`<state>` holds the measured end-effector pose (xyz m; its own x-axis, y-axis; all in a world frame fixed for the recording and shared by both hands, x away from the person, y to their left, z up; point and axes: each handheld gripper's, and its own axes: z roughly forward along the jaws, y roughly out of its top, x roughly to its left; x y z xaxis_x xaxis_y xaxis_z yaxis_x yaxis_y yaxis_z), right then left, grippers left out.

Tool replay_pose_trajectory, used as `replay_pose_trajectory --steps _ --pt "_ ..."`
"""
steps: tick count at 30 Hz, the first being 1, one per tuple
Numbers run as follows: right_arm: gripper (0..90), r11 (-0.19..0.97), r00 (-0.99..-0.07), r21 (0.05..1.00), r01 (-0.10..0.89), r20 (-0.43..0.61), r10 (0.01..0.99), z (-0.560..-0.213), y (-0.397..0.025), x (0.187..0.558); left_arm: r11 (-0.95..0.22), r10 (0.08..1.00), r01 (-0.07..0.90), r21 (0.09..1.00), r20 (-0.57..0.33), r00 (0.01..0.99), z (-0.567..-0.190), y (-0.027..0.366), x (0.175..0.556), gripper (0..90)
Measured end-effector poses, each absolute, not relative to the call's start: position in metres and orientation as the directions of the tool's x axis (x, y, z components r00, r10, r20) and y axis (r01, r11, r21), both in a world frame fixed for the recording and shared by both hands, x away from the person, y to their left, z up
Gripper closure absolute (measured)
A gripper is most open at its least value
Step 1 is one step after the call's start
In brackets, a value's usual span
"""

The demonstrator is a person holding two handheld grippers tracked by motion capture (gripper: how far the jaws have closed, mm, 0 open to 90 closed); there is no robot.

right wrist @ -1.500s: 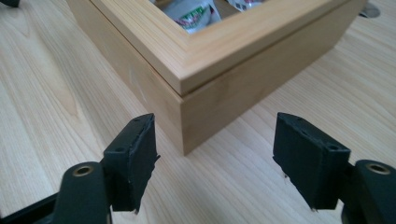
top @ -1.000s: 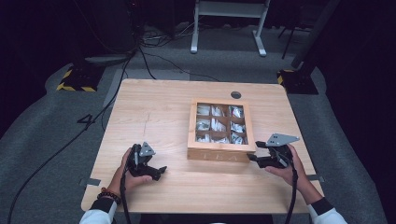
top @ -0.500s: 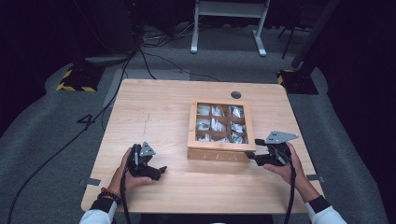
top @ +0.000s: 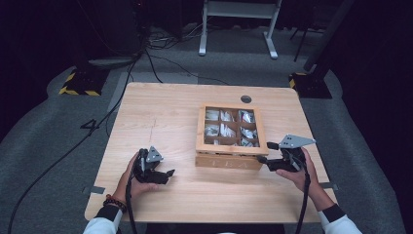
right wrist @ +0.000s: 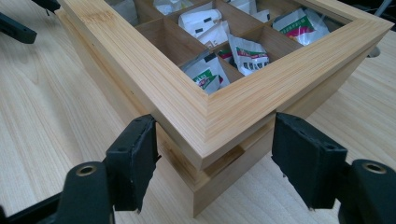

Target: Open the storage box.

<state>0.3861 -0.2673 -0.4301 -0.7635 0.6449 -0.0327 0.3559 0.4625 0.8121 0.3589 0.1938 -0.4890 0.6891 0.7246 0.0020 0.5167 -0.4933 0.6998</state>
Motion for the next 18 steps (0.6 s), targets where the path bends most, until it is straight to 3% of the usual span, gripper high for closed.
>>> replay_pose_trajectory --steps 18 --pt "28.2 0.426 -0.753 0.829 0.363 -0.008 0.658 -0.422 -0.267 0.388 -0.521 0.651 0.358 0.775 0.09 0.754 -0.445 0.137 0.368 19.8"
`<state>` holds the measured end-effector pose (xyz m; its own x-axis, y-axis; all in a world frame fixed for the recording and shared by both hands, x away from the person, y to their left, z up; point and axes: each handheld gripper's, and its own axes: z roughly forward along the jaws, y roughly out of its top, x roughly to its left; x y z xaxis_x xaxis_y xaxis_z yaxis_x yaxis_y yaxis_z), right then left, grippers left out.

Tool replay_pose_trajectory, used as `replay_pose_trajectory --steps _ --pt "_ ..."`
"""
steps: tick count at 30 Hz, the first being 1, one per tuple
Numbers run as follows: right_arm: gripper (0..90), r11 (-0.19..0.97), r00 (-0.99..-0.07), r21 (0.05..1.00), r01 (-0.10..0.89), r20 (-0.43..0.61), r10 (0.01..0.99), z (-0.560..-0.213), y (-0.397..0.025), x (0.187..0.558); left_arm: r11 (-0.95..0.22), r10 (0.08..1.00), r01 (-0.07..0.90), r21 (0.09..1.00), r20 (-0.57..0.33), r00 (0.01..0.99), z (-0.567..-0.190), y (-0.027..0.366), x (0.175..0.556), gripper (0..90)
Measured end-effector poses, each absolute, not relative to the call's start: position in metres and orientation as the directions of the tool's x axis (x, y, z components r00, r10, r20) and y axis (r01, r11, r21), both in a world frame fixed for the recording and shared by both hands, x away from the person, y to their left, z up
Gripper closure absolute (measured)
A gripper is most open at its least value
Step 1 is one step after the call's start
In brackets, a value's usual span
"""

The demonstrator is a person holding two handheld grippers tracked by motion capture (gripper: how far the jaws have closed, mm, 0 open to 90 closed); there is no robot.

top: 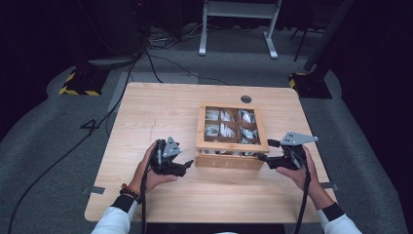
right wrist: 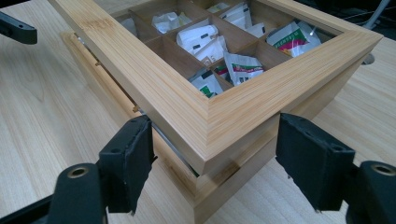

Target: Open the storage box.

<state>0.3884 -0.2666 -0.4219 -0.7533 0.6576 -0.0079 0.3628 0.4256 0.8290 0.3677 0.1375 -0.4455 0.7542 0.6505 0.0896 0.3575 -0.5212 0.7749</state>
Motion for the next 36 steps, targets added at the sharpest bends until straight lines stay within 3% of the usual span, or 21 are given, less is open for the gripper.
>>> replay_pose_trajectory --steps 14,36 --pt "27.6 0.42 -0.751 0.834 0.358 -0.01 0.661 -0.418 -0.266 0.389 -0.538 0.648 0.271 0.799 0.186 0.738 -0.427 0.107 0.378 22.5" --pt "27.9 0.388 -0.753 0.852 0.351 0.011 0.657 -0.414 -0.269 0.391 -0.564 0.616 0.181 0.806 0.264 0.742 -0.416 0.092 0.389 28.1"
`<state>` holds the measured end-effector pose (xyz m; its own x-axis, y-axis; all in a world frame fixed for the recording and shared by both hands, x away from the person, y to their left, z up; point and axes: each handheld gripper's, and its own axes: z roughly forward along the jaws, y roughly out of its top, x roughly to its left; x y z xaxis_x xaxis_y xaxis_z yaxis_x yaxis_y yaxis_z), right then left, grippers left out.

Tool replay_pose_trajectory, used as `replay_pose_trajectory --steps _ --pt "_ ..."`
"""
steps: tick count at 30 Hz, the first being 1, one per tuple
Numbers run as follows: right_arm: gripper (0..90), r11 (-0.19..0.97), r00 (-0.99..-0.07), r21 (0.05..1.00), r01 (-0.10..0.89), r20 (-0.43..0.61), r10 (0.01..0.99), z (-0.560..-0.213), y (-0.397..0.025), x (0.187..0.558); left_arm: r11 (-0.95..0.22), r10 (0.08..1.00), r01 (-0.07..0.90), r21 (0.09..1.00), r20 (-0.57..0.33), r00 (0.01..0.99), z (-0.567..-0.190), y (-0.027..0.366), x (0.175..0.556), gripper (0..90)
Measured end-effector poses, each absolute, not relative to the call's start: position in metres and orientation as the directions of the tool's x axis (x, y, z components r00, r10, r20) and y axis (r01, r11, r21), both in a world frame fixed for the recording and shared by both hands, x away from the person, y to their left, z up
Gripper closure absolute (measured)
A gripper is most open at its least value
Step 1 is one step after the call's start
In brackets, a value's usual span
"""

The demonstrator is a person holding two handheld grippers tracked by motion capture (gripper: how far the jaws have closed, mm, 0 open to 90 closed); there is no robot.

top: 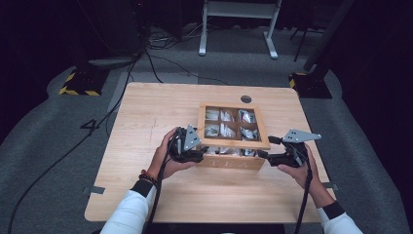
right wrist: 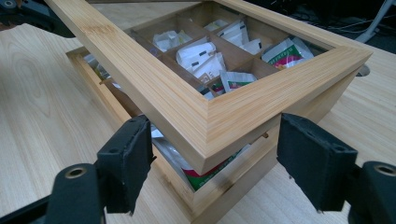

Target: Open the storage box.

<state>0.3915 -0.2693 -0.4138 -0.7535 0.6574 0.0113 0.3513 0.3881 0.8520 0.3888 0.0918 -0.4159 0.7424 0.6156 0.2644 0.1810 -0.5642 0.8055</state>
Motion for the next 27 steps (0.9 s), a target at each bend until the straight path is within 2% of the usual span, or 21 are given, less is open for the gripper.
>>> replay_pose_trajectory --steps 6,11,20,27 --pt "31.2 0.378 -0.754 0.855 0.355 0.023 0.656 -0.413 -0.277 0.391 -0.585 0.6 0.155 0.796 0.296 0.743 -0.41 0.09 0.389 28.1" --pt "31.3 0.431 -0.78 0.839 0.333 -0.012 0.626 -0.419 -0.29 0.384 -0.58 0.599 0.139 0.803 0.305 0.74 -0.406 0.091 0.389 30.2" --pt "31.3 0.411 -0.733 0.815 0.409 0.025 0.68 -0.439 -0.321 0.38 -0.534 0.612 0.124 0.836 0.281 0.74 -0.396 0.093 0.392 34.8" --pt "31.3 0.446 -0.723 0.787 0.426 0.0 0.691 -0.454 -0.33 0.375 -0.517 0.615 0.117 0.848 0.273 0.739 -0.39 0.094 0.395 35.8"
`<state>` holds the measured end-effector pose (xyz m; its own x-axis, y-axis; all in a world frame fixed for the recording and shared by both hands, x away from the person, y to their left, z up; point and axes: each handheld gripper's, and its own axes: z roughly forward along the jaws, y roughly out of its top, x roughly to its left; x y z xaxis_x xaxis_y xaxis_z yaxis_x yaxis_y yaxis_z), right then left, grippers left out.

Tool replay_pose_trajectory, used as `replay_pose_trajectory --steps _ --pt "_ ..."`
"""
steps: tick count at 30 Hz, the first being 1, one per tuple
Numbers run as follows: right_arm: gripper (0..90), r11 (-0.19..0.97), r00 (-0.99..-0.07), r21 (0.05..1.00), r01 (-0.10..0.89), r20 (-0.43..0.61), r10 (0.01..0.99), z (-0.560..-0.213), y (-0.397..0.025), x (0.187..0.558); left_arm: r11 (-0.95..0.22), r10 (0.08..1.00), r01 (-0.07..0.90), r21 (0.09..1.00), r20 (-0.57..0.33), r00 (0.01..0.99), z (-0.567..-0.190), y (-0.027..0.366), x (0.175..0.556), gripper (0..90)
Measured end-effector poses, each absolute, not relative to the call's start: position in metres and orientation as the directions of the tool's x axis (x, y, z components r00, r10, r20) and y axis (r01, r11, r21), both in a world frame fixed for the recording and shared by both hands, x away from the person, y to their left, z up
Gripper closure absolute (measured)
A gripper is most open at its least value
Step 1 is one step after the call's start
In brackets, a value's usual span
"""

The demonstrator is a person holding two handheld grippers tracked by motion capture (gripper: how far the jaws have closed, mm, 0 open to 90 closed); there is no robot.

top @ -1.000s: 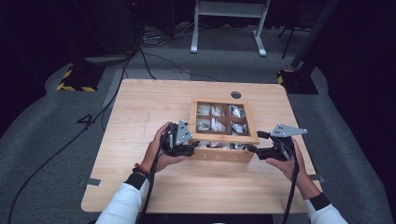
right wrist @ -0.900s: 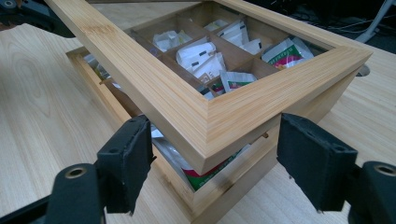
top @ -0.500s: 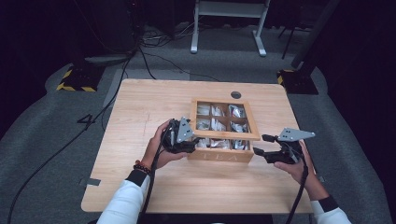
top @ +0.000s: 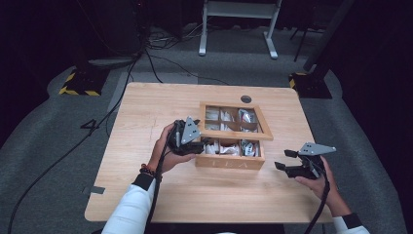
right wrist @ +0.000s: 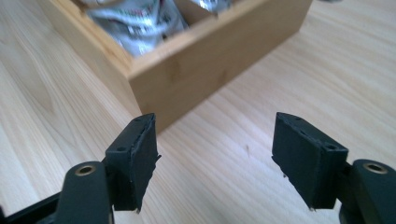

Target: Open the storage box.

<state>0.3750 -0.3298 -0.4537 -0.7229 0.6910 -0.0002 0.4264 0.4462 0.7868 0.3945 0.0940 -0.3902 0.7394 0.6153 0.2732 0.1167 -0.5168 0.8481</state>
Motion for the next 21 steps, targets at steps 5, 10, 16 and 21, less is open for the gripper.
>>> replay_pose_trajectory --steps 5,10,16,21 --pt "30.7 0.483 -0.729 0.76 0.435 -0.018 0.685 -0.466 -0.332 0.372 -0.514 0.614 0.106 0.851 0.279 0.738 -0.384 0.094 0.397 37.4" --pt "30.3 0.514 -0.737 0.739 0.435 -0.036 0.675 -0.479 -0.334 0.37 -0.512 0.609 0.111 0.852 0.269 0.746 -0.381 0.095 0.399 37.9" --pt "30.2 0.512 -0.731 0.73 0.452 -0.026 0.682 -0.492 -0.335 0.367 -0.494 0.611 0.107 0.863 0.257 0.748 -0.377 0.096 0.403 38.7" --pt "30.3 0.498 -0.711 0.743 0.448 -0.041 0.702 -0.493 -0.337 0.366 -0.481 0.615 0.096 0.871 0.258 0.745 -0.371 0.096 0.406 41.1"
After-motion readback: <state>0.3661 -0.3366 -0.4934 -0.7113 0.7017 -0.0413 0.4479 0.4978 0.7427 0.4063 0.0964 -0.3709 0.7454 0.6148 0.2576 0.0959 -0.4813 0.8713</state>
